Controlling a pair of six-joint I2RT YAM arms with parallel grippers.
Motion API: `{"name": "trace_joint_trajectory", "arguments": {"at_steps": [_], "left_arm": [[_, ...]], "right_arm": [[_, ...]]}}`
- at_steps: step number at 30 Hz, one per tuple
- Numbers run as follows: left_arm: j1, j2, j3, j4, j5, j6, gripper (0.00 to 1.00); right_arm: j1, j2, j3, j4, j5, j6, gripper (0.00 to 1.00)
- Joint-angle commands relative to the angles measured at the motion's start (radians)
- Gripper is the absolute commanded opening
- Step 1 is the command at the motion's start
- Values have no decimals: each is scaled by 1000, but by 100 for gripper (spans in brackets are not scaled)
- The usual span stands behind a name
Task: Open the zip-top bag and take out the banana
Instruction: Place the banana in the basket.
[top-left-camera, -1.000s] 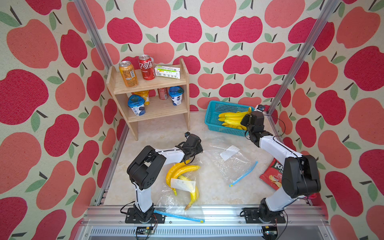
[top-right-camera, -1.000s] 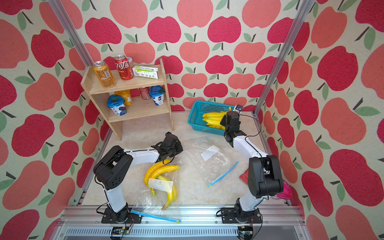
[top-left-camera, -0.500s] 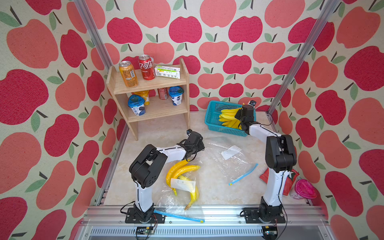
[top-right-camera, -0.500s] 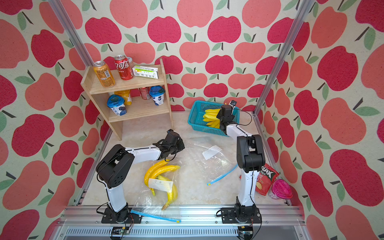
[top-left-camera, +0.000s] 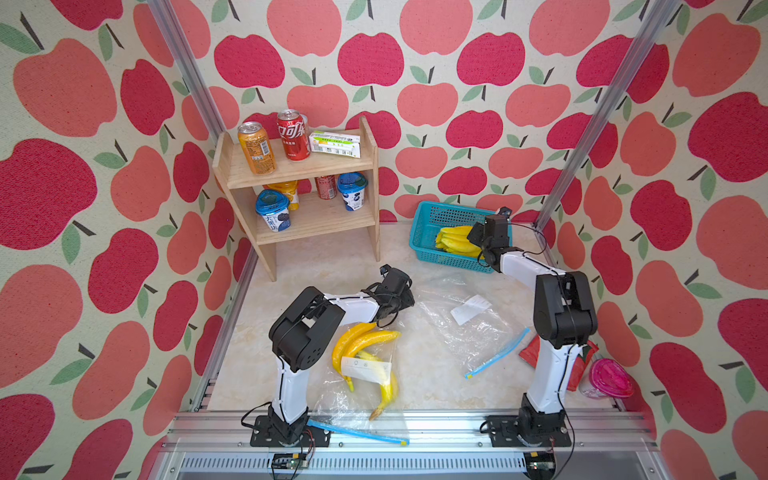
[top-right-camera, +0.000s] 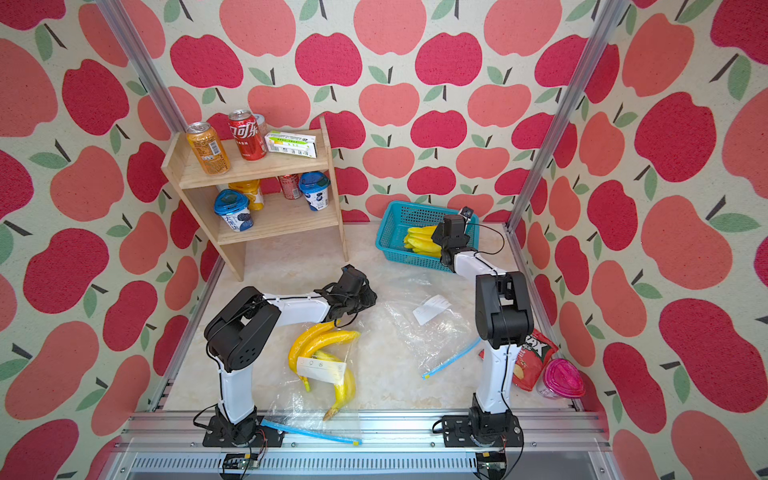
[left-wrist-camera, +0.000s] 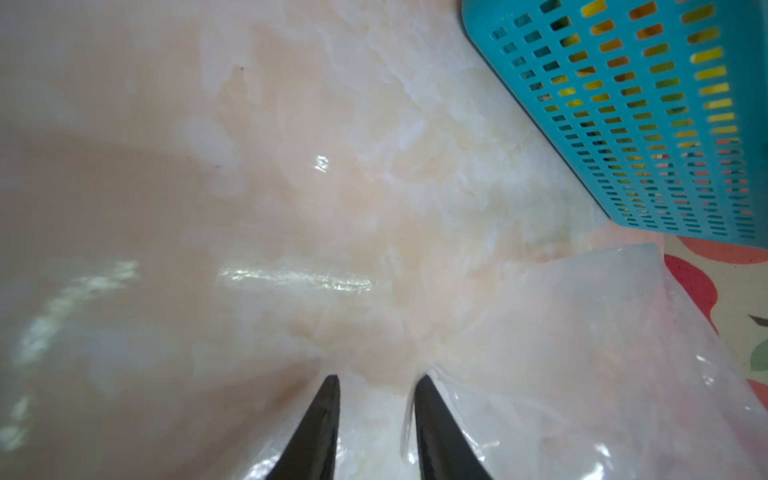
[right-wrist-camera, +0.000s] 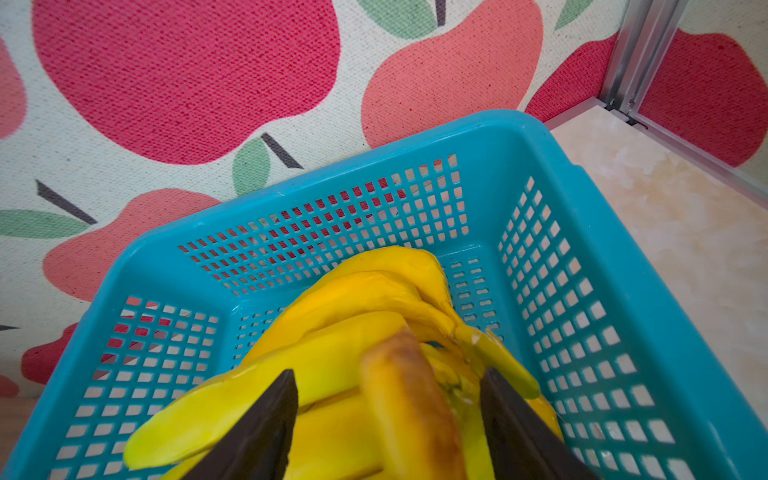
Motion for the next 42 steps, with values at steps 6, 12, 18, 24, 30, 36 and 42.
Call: {"name": "trace_joint_trajectory", "arguments": {"at_steps": [6, 12, 18, 24, 30, 36, 42], "left_arm": [[5, -151, 19, -86, -85, 101, 79], [18, -278, 5, -167, -151, 192, 97], [75, -530, -59, -318, -230, 344, 97], [253, -850, -144, -563, -153, 458, 97], [439, -1017, -252, -724, 93, 431, 97], [474, -1072, -389, -746, 296, 389, 88], [462, -1120, -499, -687, 374, 373, 88]], "right_arm": [[44, -218, -40, 33, -44, -101, 87], [135, -403, -110, -53, -50, -181, 89], [226, -590, -225, -253, -203, -161, 89], [388, -700, -344, -480, -394, -27, 87], [502, -779, -545, -467, -517, 128, 82], [614, -717, -621, -430, -661, 216, 84], [668, -640, -714, -216, -726, 343, 86]]}}
